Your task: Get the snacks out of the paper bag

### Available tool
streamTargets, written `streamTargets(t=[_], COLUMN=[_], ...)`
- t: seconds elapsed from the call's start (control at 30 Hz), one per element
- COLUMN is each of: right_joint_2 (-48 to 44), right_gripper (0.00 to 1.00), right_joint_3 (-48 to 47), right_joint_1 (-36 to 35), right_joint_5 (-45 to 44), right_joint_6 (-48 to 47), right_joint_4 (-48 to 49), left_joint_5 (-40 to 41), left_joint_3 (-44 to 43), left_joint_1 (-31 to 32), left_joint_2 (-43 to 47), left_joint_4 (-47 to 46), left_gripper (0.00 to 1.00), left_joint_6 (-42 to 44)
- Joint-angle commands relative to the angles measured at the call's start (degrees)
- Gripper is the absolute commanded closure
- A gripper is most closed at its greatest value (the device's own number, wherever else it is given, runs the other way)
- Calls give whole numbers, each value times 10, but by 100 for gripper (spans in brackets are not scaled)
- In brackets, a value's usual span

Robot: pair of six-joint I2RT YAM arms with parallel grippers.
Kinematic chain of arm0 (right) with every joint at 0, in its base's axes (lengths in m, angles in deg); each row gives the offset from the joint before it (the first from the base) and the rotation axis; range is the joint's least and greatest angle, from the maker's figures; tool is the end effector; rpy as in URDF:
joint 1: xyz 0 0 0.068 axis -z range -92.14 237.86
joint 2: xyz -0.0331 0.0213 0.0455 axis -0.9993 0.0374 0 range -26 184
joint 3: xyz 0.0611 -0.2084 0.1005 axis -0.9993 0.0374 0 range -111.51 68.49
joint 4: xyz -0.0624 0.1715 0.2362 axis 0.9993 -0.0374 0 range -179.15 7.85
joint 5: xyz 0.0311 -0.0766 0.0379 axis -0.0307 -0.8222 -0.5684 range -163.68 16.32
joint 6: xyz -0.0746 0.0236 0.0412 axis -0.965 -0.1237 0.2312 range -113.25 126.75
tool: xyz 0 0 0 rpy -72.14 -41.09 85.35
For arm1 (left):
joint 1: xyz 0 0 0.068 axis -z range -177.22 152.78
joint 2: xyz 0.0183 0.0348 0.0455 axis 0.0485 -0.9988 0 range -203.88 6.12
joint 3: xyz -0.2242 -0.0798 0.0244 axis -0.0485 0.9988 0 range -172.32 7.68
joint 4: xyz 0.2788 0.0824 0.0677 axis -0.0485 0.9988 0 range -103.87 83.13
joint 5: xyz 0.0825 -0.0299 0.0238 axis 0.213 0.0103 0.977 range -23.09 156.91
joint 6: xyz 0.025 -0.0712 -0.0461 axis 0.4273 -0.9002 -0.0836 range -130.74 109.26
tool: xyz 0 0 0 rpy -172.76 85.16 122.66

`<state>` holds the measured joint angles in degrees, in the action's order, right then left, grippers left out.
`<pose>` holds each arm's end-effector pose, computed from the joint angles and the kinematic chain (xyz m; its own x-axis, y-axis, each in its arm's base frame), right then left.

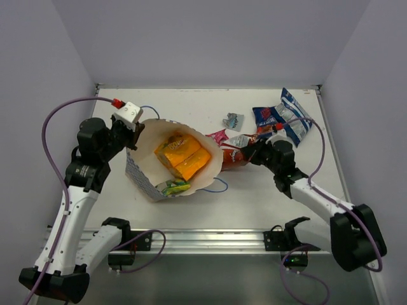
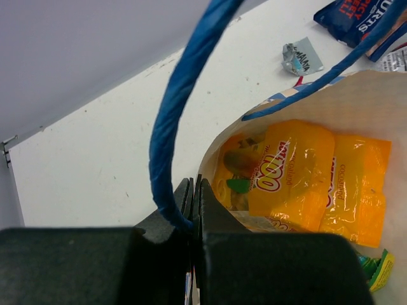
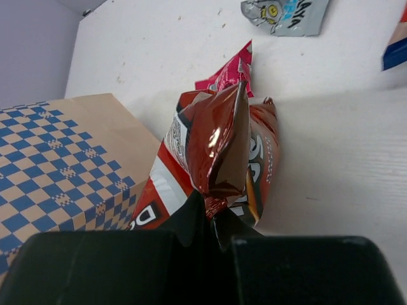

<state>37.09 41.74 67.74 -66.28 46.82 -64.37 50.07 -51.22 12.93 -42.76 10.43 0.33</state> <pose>0.3016 0.1211 0.1494 -0.5221 0.4887 -0.6990 -0.1562 0.7509 0.6417 0.2749 -0.0724 0.3578 -0.1529 0.2141 -0.9648 0.4833 0.8677 0.1160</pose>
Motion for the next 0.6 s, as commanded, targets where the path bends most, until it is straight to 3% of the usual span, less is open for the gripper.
streamTargets(t=[0.0,0.1,0.17,0.2,0.23,0.27,0.33,0.43,0.57], right_joint_2=[69,147,177,195,197,194,151,50,-66], right_gripper=[100,100,92,84,62,52,34,18,5], right_joint_3=[9,-14,-31,-41,-43,-44,-43,-54,-92], right_joint_1=[9,10,10,10,10,10,10,10,10], right_joint_5=[53,74,89,94,98,91,50,-45,-127], right_joint_6=[95,136,144,143,145,142,107,37,-47], right_joint_4=[174,252,257,256,236,214,113,-57,-224], left_joint_5=[-35,-42,-43,-44,-45,-48,-60,-77,-103], left_joint_3=[-3,-6,-11,-17,-18,-21,-28,-35,-45], left_joint_1=[-1,-1,-1,-1,-1,-1,-1,-1,-1], left_joint_2=[24,26,23,22,20,19,12,3,-10], left_joint_4=[-77,-79,-76,-76,-79,-79,-79,-79,-82], left_gripper=[100,100,100,100,100,100,100,100,100], left_joint_6=[-1,6,11,14,15,18,23,29,41])
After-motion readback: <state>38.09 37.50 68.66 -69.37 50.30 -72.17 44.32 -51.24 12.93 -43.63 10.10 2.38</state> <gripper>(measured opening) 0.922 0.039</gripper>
